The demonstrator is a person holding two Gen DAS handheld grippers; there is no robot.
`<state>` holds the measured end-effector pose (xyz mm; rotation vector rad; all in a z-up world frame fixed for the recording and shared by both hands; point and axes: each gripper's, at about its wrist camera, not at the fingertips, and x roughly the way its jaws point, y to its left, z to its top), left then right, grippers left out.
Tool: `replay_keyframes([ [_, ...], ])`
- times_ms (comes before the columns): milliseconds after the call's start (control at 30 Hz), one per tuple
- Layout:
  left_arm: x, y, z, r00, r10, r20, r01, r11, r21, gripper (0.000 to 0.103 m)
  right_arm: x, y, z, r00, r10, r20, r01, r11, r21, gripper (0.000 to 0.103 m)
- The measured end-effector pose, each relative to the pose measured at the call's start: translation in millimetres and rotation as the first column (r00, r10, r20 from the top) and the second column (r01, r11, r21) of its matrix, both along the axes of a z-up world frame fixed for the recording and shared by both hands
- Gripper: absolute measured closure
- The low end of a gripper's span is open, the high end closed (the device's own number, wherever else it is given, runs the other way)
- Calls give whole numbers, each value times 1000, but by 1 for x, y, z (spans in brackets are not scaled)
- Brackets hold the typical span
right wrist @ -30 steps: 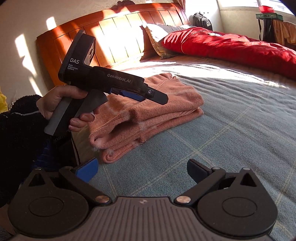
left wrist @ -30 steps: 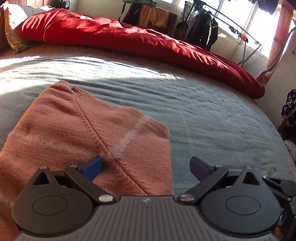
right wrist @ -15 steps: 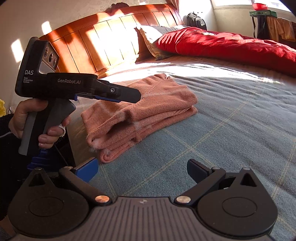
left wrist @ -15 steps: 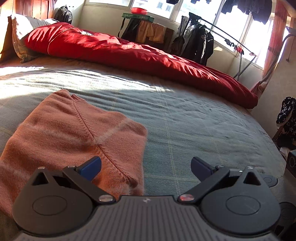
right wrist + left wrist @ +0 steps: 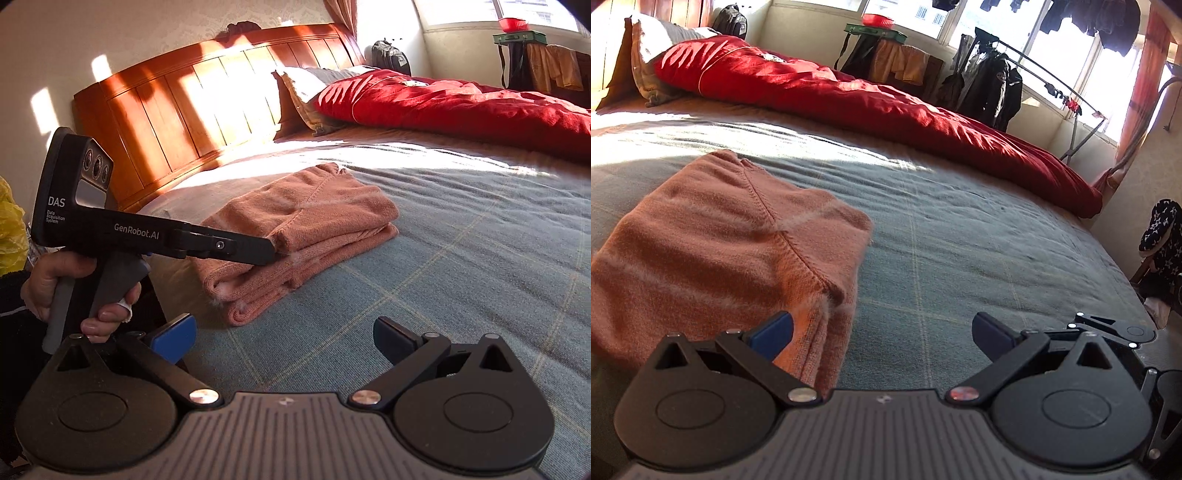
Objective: Fold clothes
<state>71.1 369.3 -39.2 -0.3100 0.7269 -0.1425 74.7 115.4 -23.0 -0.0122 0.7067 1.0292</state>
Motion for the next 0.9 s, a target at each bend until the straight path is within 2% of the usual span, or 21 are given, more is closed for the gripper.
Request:
replay_keyframes([
  [100,-3,3,-13,997,29,-72,-32,998,-46,1,-7,-7,2,1000,-21,-6,21,1000,-3,0],
  [233,-16,6,-10,996,43,-76,-50,994,-94,1,-14,-16,3,999,-43,-22,43,999,-5,0],
  [333,-26,5,2,998,64,-15,-65,994,-84,1,-16,-23,1,998,-61,-36,61,998,4,0],
  [367,-26,4,1,998,66,-17,-67,995,-80,1,-16,-25,1,997,-66,-43,67,998,8,0],
  [500,-17,0,-14,993,64,-98,-70,995,-64,1,-16,-29,-1,996,-71,-48,72,997,7,0],
  [567,-17,0,-10,994,66,-85,-71,996,-62,1,-16,-33,-1,996,-71,-45,72,997,9,0],
  [667,-25,2,10,995,96,-7,-96,991,-89,1,-14,-37,-2,995,-82,-58,83,996,22,0],
  [767,-36,-12,24,991,109,78,-107,994,-28,1,-13,-39,-3,994,-88,-61,90,996,22,0],
  [867,-49,-40,27,987,97,131,-115,984,136,1,-16,-39,-2,995,-84,-45,84,996,12,0],
  [900,-50,-45,28,986,85,142,-109,979,171,1,-18,-40,-2,996,-79,-43,80,997,11,0],
])
